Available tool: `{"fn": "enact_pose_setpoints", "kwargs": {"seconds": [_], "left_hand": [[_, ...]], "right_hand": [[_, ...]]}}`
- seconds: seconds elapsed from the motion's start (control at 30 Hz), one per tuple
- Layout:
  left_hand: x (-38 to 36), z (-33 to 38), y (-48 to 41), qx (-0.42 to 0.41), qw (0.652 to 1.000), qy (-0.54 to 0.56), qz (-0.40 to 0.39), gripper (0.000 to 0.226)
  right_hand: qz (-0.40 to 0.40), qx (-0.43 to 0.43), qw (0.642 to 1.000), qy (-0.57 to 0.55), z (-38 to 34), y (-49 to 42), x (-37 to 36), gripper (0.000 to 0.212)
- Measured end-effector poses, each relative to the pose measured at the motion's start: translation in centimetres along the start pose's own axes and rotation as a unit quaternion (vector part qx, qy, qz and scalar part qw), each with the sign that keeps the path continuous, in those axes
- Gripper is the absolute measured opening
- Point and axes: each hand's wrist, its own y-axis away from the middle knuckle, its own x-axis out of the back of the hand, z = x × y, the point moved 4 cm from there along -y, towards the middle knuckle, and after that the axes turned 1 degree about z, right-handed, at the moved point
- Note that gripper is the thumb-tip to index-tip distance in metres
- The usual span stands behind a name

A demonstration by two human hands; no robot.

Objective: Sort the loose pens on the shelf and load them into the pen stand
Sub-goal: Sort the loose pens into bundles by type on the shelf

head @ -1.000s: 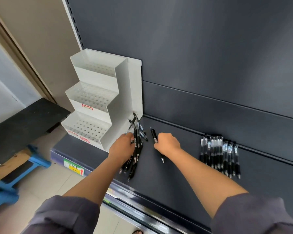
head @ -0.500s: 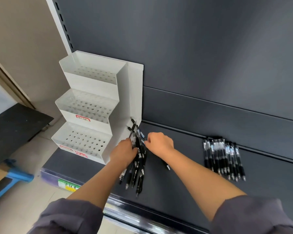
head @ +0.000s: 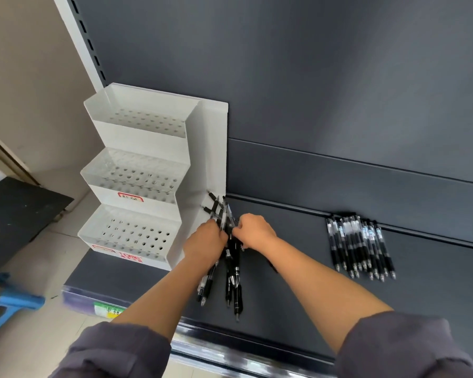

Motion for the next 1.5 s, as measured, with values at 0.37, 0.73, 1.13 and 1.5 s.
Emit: {"fn": "enact_pose_setpoints", "kwargs": {"seconds": [0.37, 0.73, 1.13, 1.5], "left_hand": [[-1.5, 8.0, -0.4, -0.103, 0.990, 0.093, -0.011, 0.007], [-9.0, 19.1, 1.4, -0.194, 0.968, 0.104, -0.117, 0.009], [-13.1, 21.7, 1.1, -0.111, 0.979, 0.118, -0.122, 0.008], [-13.0, 22.0, 1.7, -0.092, 0.989, 0.029, -0.111, 0.022]], "right_hand": [[0.097, -0.069, 0.993, -0.016, 7.3, 3.3, 5.4, 0.013], [0.202, -0.208, 0.953, -0.085, 21.2, 7.8, 11.1, 0.027], [0.142, -0.234, 0.961, -0.034, 27.8, 7.1, 11.7, 0.028], [0.131, -0.167, 0.977, 0.000, 28.2, 6.8, 12.5, 0.015]]}}
